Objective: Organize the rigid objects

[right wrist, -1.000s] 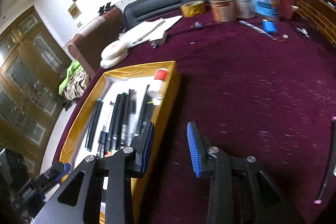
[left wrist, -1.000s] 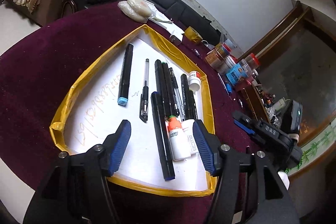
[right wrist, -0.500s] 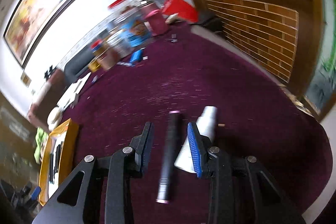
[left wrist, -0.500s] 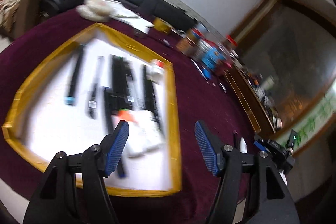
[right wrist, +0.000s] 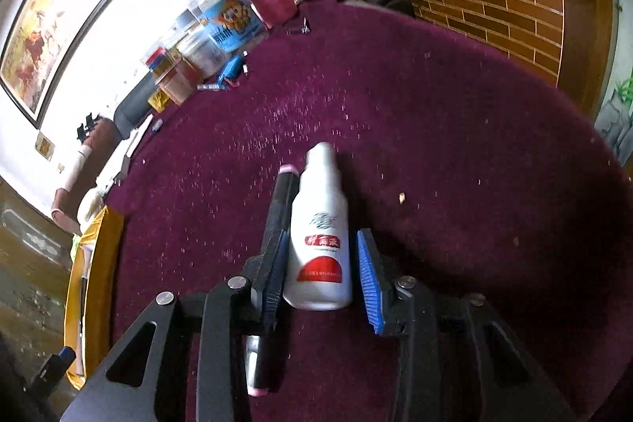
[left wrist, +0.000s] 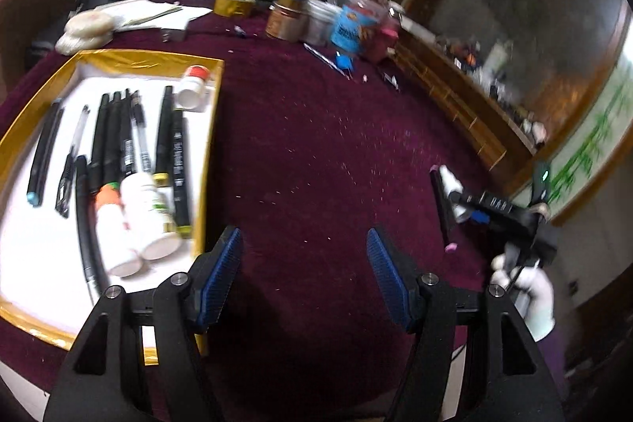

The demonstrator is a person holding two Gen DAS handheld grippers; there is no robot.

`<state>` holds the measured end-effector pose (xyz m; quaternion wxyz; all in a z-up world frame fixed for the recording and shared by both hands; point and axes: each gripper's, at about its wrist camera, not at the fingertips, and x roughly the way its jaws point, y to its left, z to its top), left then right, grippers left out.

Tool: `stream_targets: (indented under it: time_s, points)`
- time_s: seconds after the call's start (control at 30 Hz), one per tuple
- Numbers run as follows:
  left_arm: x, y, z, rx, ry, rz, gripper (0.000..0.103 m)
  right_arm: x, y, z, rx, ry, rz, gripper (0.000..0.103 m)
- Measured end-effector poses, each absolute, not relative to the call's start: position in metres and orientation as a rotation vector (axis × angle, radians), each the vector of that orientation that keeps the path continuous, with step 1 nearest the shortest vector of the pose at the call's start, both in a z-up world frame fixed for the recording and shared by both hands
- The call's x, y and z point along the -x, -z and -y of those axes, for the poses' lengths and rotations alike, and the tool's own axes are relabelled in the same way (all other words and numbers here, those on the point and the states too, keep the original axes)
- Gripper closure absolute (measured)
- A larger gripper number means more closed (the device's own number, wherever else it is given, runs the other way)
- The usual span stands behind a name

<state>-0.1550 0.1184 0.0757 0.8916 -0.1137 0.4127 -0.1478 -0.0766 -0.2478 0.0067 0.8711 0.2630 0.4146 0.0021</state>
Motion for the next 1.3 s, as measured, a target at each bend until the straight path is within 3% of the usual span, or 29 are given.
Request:
stream_targets:
  time_s: [0.47, 1.3]
  points:
    - [0.131, -0.058, -0.027, -0.073, 0.233, -0.946, 0.039, 0.048, -0.011, 0.235, -0.322, 0.022, -0.930, 0.075]
    - [0.108, -0.038, 0.012, -0.166, 0.222, -1.023, 0.039, 0.051, -0.007, 0.252, -0.448, -0.068, -0.897, 0.075]
